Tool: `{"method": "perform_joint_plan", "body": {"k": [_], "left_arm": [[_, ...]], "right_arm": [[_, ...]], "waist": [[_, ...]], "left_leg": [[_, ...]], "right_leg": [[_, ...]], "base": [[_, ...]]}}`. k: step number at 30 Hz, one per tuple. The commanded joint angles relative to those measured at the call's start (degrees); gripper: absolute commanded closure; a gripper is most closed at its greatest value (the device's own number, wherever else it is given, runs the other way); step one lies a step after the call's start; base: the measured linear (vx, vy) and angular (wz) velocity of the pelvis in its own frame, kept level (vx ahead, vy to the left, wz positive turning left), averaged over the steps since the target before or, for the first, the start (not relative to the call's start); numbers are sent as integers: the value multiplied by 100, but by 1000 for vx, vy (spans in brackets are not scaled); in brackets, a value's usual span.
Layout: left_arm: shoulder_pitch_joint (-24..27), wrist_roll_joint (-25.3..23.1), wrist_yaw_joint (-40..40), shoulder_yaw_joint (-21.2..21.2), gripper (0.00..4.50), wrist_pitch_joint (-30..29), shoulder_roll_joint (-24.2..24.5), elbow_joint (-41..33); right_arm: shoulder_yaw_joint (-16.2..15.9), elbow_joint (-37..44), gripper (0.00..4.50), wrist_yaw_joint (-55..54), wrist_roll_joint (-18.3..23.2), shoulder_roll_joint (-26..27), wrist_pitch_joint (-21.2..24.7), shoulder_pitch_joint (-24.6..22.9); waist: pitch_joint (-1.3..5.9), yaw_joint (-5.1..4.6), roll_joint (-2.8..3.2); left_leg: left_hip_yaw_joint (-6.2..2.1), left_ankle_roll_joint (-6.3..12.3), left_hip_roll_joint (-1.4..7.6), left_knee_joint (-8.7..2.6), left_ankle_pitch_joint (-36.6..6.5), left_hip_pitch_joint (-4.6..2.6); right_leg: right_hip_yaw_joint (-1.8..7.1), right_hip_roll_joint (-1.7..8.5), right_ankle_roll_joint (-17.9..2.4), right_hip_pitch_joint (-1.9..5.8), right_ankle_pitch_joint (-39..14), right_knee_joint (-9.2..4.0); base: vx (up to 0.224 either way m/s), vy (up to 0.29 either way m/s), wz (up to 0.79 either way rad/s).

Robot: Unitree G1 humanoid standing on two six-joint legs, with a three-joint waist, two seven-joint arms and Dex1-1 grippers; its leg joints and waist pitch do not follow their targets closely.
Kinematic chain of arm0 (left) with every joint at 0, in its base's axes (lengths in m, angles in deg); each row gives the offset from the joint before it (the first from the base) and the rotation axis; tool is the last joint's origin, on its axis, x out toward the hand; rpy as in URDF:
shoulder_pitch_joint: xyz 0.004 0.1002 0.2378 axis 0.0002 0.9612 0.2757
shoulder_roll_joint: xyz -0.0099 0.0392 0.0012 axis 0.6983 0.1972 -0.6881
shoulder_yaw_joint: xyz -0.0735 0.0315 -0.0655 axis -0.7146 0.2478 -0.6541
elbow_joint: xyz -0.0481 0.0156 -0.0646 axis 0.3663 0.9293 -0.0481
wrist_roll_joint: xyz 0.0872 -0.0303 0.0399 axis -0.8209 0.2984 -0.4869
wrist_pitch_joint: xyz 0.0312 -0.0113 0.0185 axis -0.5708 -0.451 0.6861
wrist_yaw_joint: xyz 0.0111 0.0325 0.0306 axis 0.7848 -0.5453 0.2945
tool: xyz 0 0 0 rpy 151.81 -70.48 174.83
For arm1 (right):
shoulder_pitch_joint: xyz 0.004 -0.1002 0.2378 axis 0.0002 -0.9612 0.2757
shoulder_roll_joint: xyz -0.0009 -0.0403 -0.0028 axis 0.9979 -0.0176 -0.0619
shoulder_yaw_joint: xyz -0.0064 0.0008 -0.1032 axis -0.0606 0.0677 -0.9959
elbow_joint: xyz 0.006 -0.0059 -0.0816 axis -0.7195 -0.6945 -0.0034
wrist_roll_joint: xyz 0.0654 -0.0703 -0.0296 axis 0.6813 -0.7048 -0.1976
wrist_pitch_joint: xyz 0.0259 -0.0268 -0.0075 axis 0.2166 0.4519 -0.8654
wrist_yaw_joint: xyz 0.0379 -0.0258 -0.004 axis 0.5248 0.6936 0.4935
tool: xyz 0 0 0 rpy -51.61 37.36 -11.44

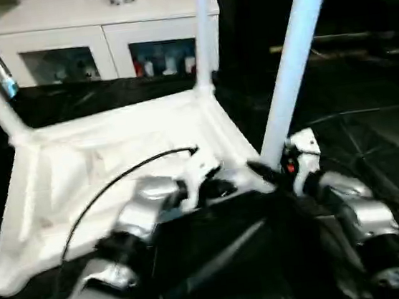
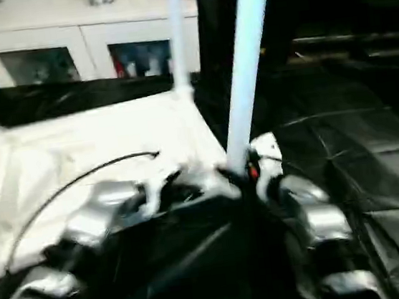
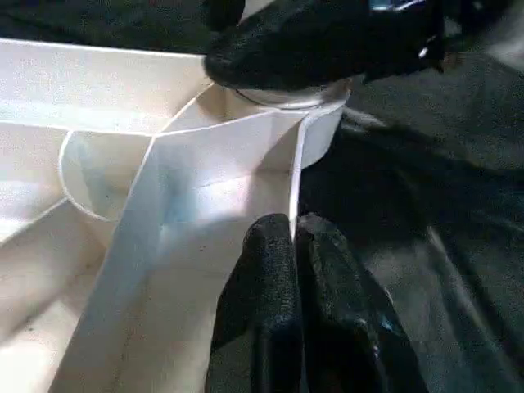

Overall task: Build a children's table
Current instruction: Rotate leg to tighten

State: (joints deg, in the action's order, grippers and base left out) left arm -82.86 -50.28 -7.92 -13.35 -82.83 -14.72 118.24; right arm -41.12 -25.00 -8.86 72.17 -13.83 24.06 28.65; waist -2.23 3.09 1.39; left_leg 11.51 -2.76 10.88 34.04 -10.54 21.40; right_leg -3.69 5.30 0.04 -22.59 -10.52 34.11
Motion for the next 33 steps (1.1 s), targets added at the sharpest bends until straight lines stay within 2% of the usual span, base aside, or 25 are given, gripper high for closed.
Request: {"method": "perform_joint_plan", "body": {"k": [1,4,5,6,8,9,12,16,22,24,27,31,33], "left_arm": [[-312,36,-843,-283,450,151,-295,75],[-293,71,-671,-219,450,199,-363,51],[-275,89,-555,-192,450,215,-347,22],[-263,110,-439,-162,450,220,-316,7],[-221,136,-240,-111,450,242,-236,-52],[-165,157,45,-67,450,269,-110,-125],[-117,153,287,-52,450,398,37,-170],[-36,263,816,-45,450,536,309,-277],[143,524,1958,58,450,456,760,-679],[136,519,2120,70,450,454,870,-683],[144,553,2266,82,450,448,920,-707],[181,560,2388,104,450,423,966,-787],[196,563,2415,103,450,407,977,-820]], "right_arm": [[-503,-363,192,-109,-244,489,167,-153],[-525,-298,192,189,-111,615,68,-97],[-524,-264,122,349,-31,609,77,-74],[-540,-233,122,513,27,570,105,-47],[-621,-142,121,780,62,449,137,-44],[-762,19,94,1239,93,210,214,-57],[-938,204,73,1771,65,-119,261,-114],[-1026,514,73,2576,221,-675,326,-211],[-949,746,73,3538,393,-1245,370,-267],[-955,754,99,3687,397,-1331,380,-261],[-990,778,118,3753,447,-1372,409,-259],[-1001,879,151,3862,554,-1311,470,-282],[-1014,931,168,3945,585,-1300,527,-312]], "waist": [[267,-51,-54],[263,-61,-65],[269,-62,-62],[277,-58,-84],[278,-61,-82],[292,-52,-92],[294,-45,-94],[311,-16,-107],[386,63,-72],[374,65,-59],[347,74,-61],[347,82,-64],[361,87,-68]], "left_leg": [[-149,-25,207,-468,-1835,-126],[-159,38,214,-480,-1971,-134],[-162,58,216,-487,-1940,-126],[-160,86,221,-489,-1863,-113],[-159,132,221,-490,-1813,-90],[-161,178,224,-484,-1717,-80],[-134,300,229,-460,-1451,-64],[-126,431,237,-436,-1257,-68],[-95,758,269,-348,-523,-27],[-86,812,266,-340,-534,-26],[-86,644,277,-371,-859,-52],[-92,514,278,-382,-918,-53],[-90,553,273,-368,-774,-48]], "right_leg": [[209,331,-923,147,-2420,-565],[210,333,-829,145,-2570,-599],[211,332,-835,158,-2511,-591],[215,332,-859,167,-2394,-577],[216,335,-902,182,-2277,-561],[215,334,-940,207,-2126,-540],[226,332,-1130,220,-1619,-486],[220,335,-1202,253,-1433,-465],[198,299,-1624,256,-138,-260],[192,300,-1699,237,-55,-258],[198,315,-1647,227,-566,-317],[206,322,-1589,235,-689,-323],[205,315,-1599,240,-502,-295]], "base": [[0,0,0],[0,0,0],[0,0,0],[0,0,0],[0,0,0],[0,0,0],[0,0,0],[0,0,0],[0,0,0],[0,0,0],[0,0,0],[0,0,0],[0,0,0]]}}
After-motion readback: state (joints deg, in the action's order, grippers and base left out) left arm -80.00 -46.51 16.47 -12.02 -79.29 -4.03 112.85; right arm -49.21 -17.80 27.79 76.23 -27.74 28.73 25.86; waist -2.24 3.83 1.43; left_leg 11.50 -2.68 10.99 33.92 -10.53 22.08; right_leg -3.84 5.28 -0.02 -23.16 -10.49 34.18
